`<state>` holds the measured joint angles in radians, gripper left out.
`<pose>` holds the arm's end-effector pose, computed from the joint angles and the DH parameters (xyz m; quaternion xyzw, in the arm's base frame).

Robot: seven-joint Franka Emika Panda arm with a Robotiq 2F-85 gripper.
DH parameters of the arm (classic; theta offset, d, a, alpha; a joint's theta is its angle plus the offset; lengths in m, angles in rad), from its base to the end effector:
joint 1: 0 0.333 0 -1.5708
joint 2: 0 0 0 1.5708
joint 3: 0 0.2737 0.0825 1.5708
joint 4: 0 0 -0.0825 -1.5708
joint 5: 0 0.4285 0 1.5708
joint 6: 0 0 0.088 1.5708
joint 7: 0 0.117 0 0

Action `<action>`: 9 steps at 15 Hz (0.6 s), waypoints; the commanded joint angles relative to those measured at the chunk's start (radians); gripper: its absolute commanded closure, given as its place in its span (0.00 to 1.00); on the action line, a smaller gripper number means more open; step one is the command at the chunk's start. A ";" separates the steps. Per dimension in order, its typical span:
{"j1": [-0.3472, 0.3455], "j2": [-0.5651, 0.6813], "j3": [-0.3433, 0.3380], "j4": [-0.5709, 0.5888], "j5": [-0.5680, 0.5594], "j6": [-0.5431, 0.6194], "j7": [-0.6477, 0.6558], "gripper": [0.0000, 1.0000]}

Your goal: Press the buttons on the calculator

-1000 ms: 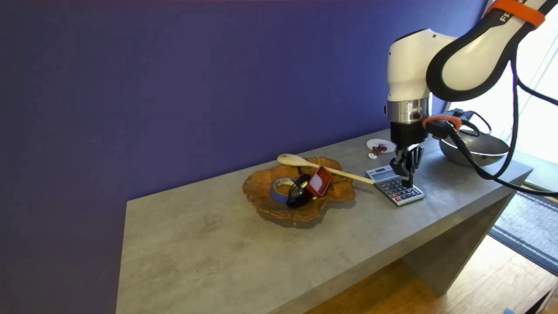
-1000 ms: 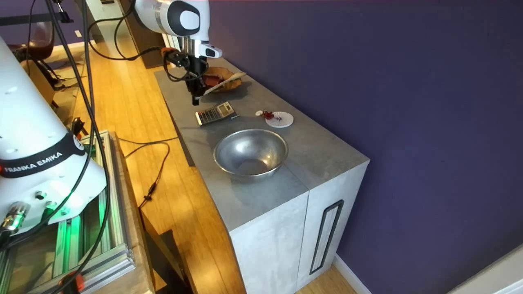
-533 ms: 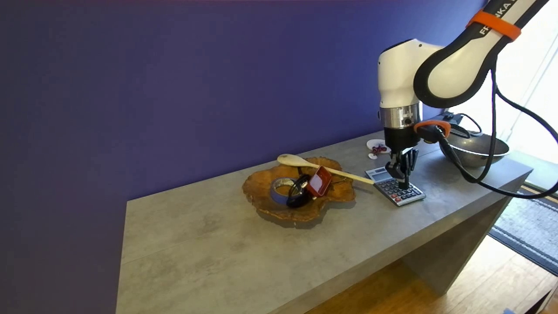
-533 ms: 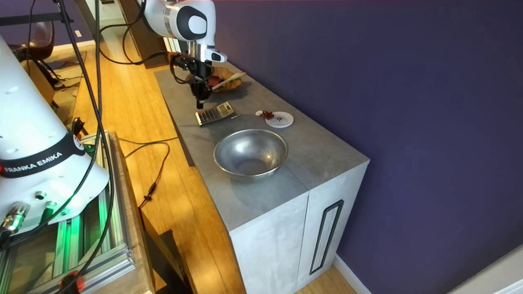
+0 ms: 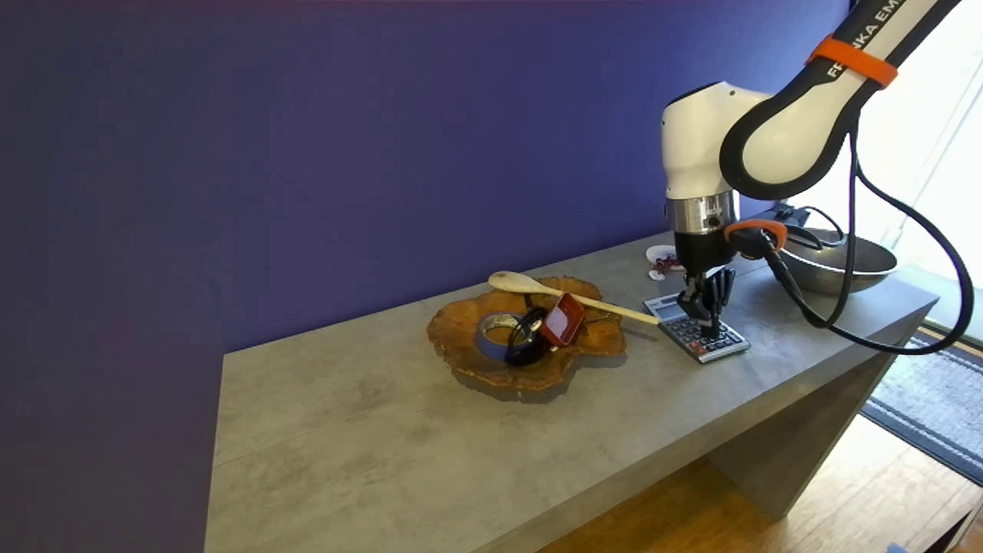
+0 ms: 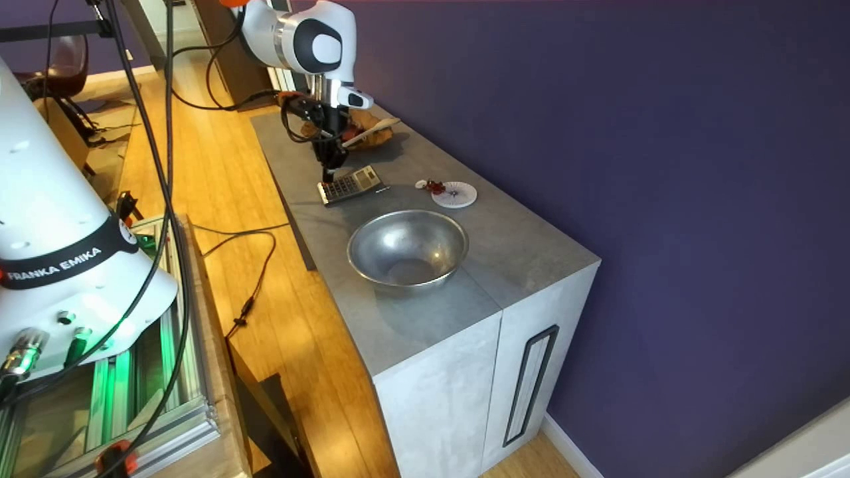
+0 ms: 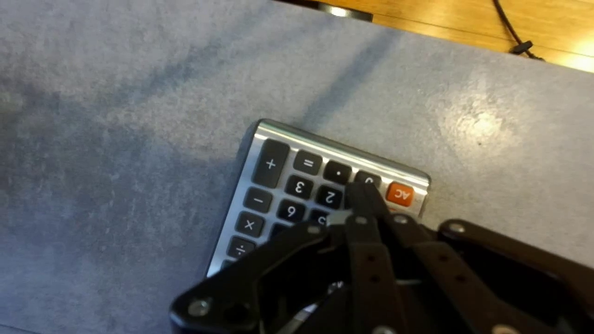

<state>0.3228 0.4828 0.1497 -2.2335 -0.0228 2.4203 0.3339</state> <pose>0.4435 0.2392 0.0462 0.9862 0.0747 -0.1444 0.0298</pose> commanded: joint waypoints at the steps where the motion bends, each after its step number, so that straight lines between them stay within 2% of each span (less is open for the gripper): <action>1: 0.012 0.016 -0.012 0.017 -0.011 -0.001 0.004 1.00; 9: 0.008 0.029 -0.004 0.023 0.002 0.011 -0.005 1.00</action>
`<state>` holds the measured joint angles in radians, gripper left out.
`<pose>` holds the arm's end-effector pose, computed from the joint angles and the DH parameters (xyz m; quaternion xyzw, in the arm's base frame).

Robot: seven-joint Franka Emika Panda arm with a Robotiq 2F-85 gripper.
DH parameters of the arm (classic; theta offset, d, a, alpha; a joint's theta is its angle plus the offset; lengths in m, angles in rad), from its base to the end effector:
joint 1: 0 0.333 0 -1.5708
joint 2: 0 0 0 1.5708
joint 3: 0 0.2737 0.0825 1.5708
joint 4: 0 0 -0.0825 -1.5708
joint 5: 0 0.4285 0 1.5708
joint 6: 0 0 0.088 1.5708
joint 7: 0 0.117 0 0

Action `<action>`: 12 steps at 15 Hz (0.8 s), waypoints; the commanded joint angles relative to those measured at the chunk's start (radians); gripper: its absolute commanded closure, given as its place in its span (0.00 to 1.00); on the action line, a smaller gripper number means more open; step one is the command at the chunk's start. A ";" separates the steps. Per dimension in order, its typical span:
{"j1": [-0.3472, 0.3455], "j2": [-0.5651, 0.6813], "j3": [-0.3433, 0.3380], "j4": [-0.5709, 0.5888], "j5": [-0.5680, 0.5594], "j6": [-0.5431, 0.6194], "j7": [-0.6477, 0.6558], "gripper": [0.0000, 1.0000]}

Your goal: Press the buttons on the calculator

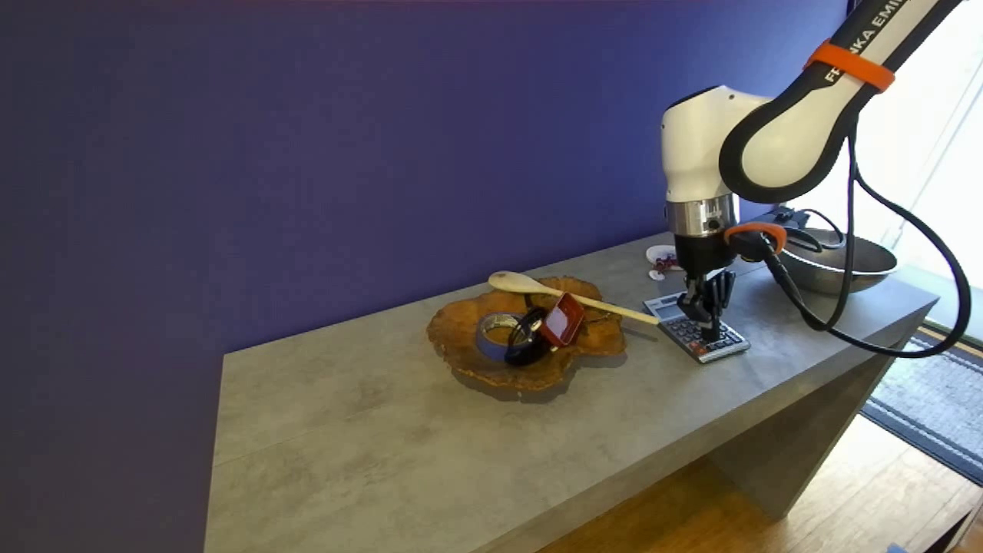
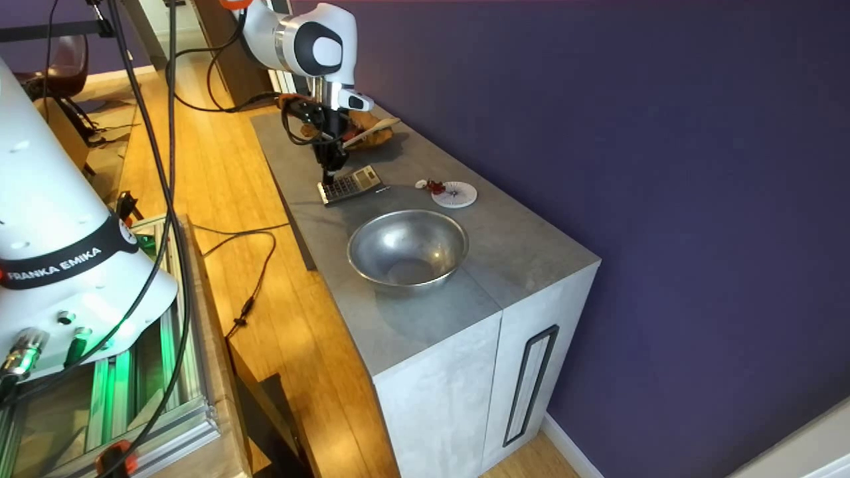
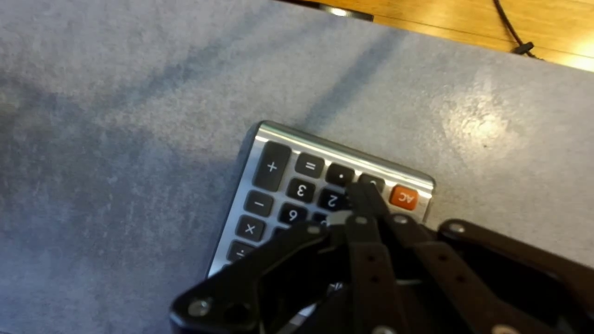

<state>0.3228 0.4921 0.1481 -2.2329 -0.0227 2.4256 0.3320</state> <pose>0.4422 0.2379 0.0420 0.9860 0.0747 -0.1462 0.0298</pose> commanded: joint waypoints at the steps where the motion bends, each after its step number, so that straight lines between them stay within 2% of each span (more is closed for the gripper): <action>1: 0.009 0.023 -0.002 0.027 0.003 0.006 -0.001 1.00; 12: 0.016 0.054 -0.008 0.053 -0.002 -0.001 0.007 1.00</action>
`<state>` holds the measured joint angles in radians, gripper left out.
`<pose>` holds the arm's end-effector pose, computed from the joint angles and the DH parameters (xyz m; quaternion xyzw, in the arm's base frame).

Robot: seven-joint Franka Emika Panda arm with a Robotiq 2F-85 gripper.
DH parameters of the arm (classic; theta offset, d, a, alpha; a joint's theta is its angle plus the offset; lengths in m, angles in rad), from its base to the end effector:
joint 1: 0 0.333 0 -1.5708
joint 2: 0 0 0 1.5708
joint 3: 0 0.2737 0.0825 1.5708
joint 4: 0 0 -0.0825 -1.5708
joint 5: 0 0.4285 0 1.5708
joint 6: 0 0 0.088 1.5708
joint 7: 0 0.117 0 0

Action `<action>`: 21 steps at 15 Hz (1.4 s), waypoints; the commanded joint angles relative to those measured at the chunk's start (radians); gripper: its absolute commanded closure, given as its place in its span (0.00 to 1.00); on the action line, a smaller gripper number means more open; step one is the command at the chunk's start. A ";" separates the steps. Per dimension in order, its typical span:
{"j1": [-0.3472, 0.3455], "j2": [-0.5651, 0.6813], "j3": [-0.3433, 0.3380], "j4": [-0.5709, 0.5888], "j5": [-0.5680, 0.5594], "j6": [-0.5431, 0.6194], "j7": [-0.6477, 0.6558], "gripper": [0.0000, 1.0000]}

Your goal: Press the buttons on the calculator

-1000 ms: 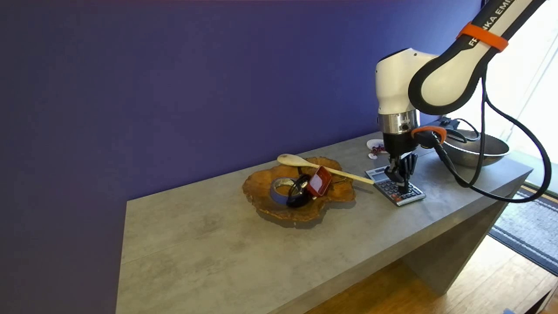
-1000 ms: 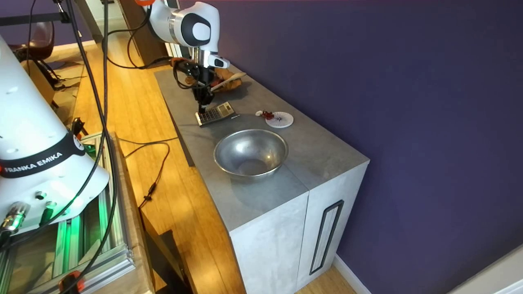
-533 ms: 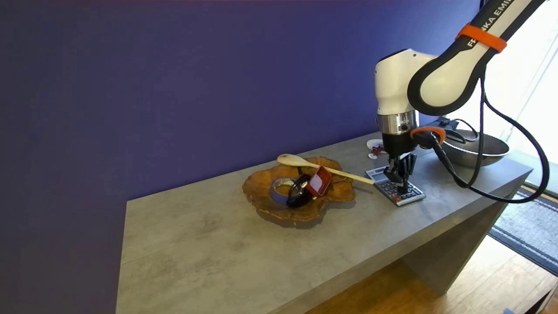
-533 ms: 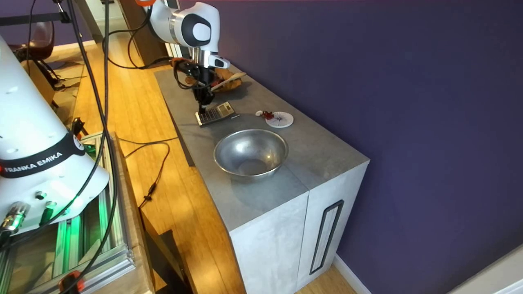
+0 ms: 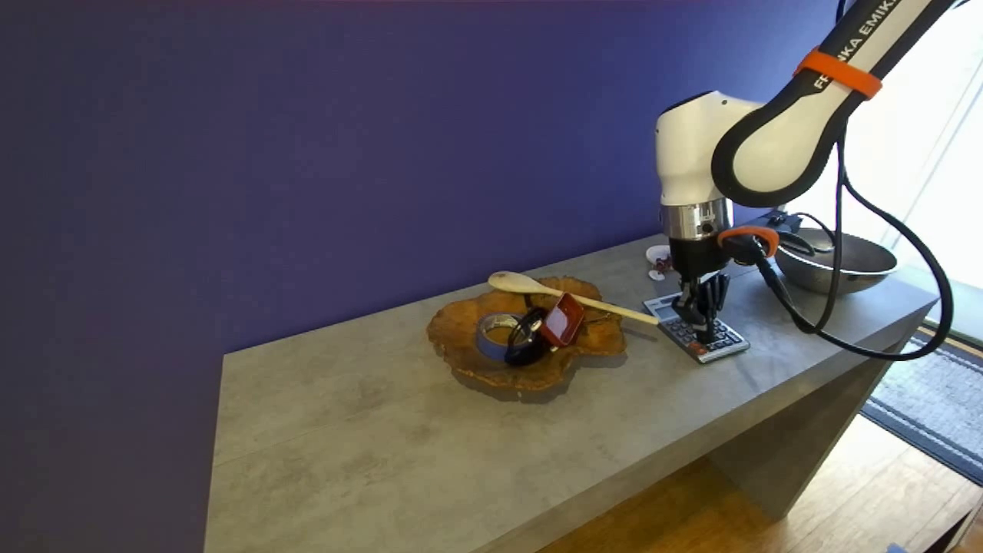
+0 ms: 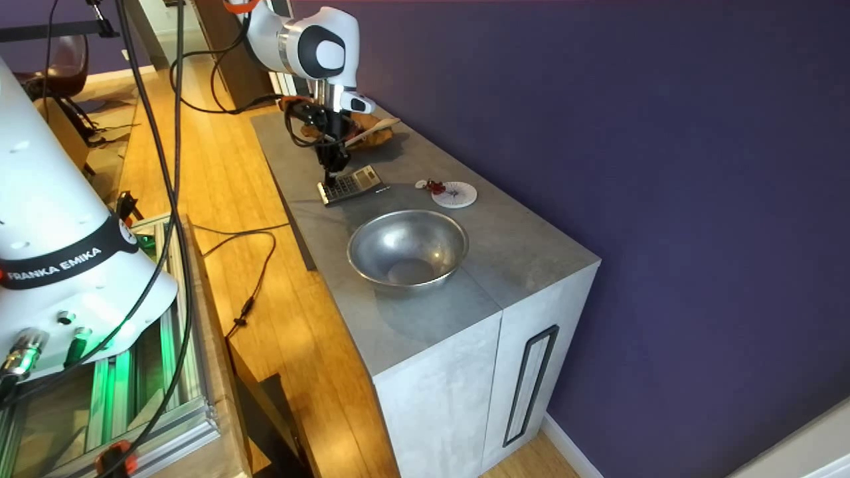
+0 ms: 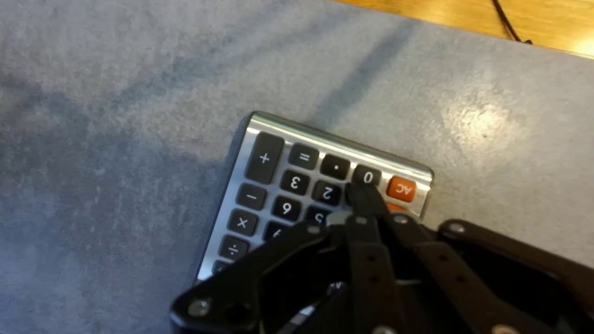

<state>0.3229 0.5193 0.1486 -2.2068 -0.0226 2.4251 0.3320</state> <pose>0.4463 0.2408 0.0363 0.9859 0.0743 -0.1475 0.0282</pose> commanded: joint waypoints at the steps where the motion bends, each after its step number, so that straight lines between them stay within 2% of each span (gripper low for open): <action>1: 0.017 0.030 -0.008 0.029 0.000 0.002 0.008 1.00; 21: -0.003 0.086 -0.005 0.019 0.036 0.093 -0.001 1.00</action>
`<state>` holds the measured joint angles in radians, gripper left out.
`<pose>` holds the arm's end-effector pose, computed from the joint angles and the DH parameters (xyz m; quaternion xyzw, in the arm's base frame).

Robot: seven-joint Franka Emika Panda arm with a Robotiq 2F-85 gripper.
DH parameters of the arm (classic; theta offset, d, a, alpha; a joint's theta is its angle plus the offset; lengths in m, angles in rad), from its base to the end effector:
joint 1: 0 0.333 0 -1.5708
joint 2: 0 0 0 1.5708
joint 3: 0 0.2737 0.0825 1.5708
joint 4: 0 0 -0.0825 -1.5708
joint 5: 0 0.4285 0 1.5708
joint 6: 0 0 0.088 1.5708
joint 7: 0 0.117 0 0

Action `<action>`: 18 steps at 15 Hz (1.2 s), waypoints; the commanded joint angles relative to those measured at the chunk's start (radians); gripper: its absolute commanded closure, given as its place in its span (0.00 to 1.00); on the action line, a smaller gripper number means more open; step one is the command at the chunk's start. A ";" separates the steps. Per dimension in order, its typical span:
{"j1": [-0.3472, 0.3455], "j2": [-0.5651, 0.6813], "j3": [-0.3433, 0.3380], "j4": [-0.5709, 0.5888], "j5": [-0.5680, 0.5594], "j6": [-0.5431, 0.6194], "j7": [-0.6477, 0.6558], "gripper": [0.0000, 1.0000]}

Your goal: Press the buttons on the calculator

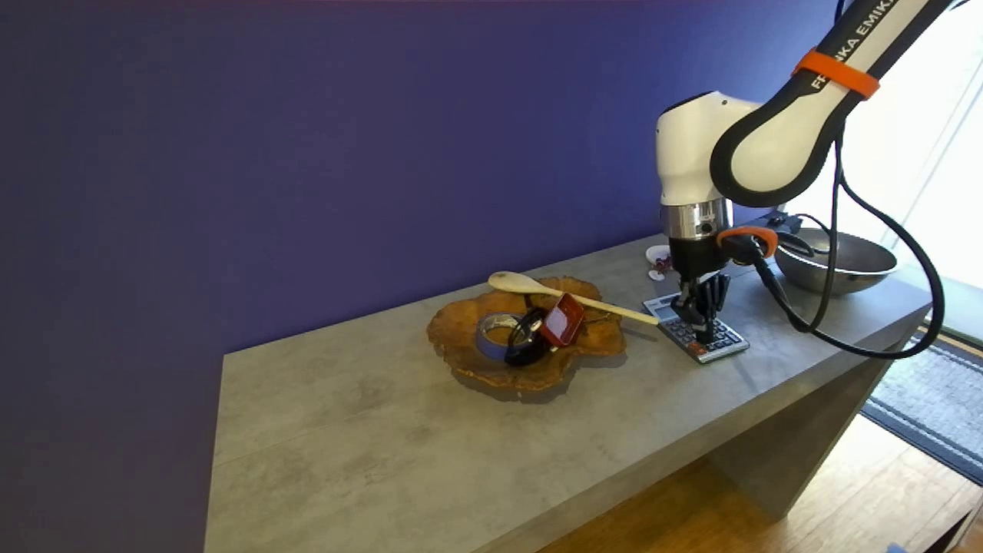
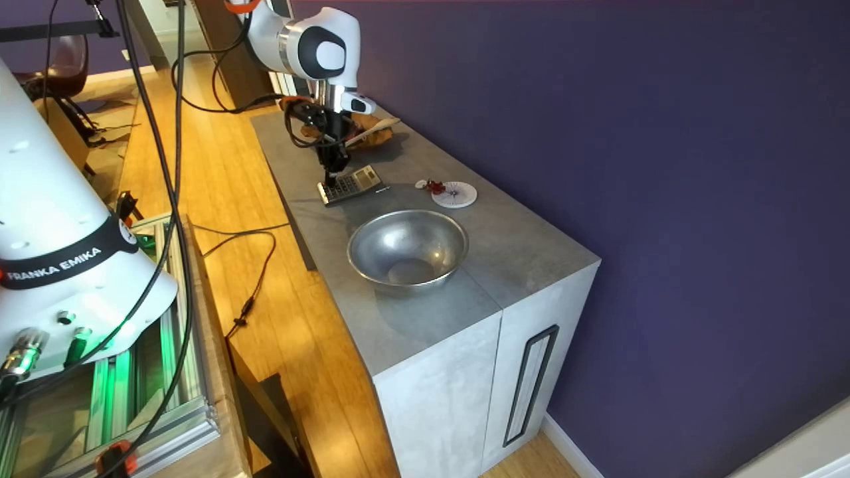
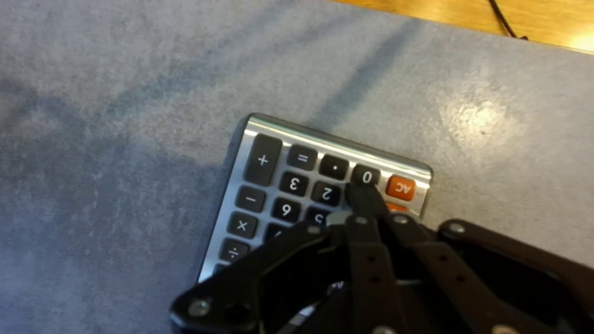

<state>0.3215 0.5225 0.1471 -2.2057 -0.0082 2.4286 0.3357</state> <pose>0.4470 0.2396 0.0352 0.9865 0.0649 -0.1486 0.0247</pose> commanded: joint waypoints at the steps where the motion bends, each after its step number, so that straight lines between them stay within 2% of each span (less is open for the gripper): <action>1: -0.001 0.068 -0.005 0.010 0.021 0.085 -0.002 1.00; 9: -0.009 -0.117 0.000 -0.132 0.022 0.150 -0.004 1.00; 13: -0.003 -0.188 -0.023 -0.190 -0.006 0.164 0.014 1.00; 18: -0.029 -0.238 -0.033 -0.254 -0.008 0.170 -0.015 1.00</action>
<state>0.3118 0.3339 0.1149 -2.3915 -0.0049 2.5712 0.3345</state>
